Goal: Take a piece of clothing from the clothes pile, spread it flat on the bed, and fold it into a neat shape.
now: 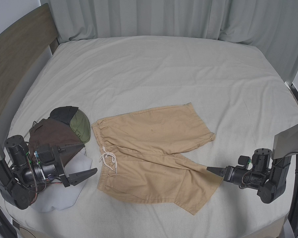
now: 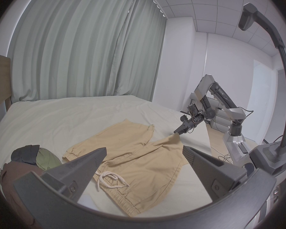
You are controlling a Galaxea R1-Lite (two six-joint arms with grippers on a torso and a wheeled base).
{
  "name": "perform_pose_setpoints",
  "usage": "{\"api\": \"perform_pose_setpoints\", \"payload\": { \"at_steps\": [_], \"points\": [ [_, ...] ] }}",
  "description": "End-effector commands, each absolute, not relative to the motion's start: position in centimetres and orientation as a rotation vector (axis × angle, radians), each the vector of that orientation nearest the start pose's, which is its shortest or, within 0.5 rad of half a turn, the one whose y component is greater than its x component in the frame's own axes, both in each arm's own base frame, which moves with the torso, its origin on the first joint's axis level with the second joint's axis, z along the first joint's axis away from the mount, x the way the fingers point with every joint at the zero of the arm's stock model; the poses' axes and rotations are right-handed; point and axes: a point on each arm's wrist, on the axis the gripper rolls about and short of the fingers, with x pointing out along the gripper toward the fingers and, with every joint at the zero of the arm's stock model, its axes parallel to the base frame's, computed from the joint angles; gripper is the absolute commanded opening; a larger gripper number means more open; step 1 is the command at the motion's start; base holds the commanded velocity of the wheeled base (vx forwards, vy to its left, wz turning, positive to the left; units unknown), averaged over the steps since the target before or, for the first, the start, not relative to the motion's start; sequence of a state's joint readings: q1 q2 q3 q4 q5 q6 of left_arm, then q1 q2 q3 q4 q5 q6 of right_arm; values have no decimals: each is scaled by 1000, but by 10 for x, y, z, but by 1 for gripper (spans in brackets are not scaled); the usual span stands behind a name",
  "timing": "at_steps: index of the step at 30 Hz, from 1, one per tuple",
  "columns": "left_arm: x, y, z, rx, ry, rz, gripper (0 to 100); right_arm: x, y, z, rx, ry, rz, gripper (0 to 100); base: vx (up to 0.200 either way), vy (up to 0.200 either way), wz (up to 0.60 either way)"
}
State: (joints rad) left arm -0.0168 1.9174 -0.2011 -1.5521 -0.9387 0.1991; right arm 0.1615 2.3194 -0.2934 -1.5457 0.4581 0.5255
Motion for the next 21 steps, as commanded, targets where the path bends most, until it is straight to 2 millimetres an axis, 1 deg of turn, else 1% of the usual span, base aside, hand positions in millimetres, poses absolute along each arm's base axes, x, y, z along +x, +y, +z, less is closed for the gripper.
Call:
{"api": "perform_pose_setpoints", "payload": {
  "at_steps": [1,5,14,15,21],
  "points": [
    [243,-22,82,105,63,-965,100,279,55,-4,567,590,480,100,0,0,0],
    [243,-22,81,104,66,-965,100,278,55,0,565,578,482,100,0,0,0],
    [243,-22,80,101,70,-965,100,276,54,-2,564,590,477,100,0,0,0],
    [244,-22,80,102,68,-965,100,276,54,-3,564,593,476,0,0,0,0],
    [243,-22,80,102,69,-963,100,276,54,-4,560,594,474,0,0,0,0]
  ]
}}
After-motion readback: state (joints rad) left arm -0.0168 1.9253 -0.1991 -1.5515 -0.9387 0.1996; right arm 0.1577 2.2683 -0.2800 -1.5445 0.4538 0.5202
